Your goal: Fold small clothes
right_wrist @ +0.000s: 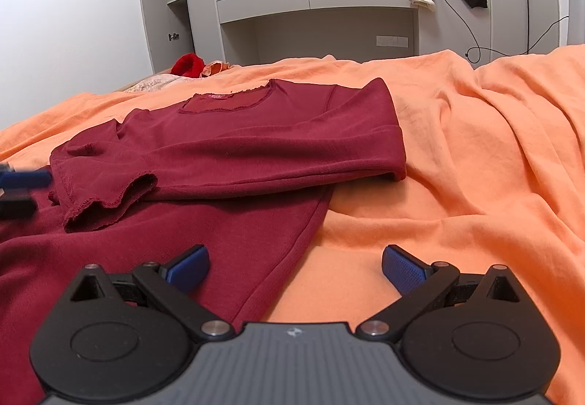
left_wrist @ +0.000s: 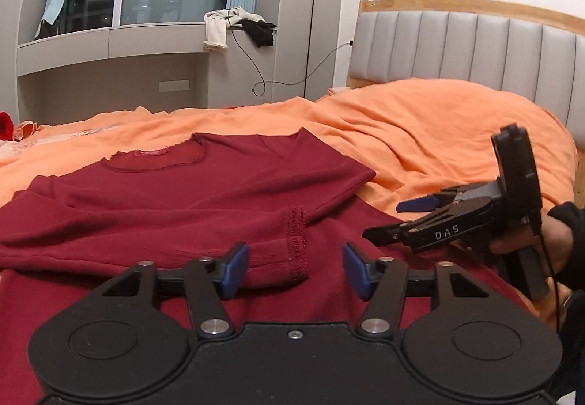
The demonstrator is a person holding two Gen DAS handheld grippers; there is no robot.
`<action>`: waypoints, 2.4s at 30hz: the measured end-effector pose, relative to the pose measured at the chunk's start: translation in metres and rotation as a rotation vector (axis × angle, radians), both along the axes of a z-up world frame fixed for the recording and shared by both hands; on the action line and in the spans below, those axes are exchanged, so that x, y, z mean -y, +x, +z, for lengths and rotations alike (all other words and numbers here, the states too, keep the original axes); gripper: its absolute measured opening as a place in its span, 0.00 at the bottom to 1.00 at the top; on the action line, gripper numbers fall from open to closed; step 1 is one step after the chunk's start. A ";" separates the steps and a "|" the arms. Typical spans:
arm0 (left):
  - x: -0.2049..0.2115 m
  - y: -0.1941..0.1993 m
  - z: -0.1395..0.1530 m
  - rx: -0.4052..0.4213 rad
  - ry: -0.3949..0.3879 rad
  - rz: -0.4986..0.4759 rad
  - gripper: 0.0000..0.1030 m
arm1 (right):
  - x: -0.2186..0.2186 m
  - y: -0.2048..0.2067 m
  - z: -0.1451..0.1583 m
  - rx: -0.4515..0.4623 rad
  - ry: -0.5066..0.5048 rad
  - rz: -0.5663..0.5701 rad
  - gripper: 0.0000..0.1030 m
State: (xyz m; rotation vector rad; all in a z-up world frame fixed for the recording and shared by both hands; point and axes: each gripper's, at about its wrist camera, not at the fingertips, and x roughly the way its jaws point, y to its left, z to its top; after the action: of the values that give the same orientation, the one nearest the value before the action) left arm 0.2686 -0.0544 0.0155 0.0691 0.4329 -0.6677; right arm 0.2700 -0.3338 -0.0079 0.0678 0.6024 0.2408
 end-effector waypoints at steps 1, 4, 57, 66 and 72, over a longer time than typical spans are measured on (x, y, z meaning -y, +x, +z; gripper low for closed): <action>-0.006 -0.001 0.004 0.006 -0.012 0.016 0.61 | 0.000 0.000 0.000 0.000 -0.001 0.000 1.00; -0.029 0.001 0.020 0.045 -0.061 0.119 0.76 | 0.000 0.001 -0.001 -0.003 -0.003 0.000 1.00; -0.089 -0.092 0.015 0.088 -0.018 0.578 0.99 | -0.101 -0.188 -0.005 0.307 -0.403 0.528 1.00; -0.075 -0.127 -0.003 0.067 -0.003 0.522 0.99 | -0.143 -0.225 -0.050 0.489 -0.929 0.442 1.00; -0.065 -0.133 -0.003 0.099 -0.009 0.460 0.99 | -0.149 -0.231 -0.054 0.513 -0.971 0.456 0.84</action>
State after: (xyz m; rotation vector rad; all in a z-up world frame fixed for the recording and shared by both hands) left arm 0.1360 0.0104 0.0127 -0.0067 0.3338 -0.2125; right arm 0.0394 -0.1850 -0.0618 -1.0498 0.1631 0.3678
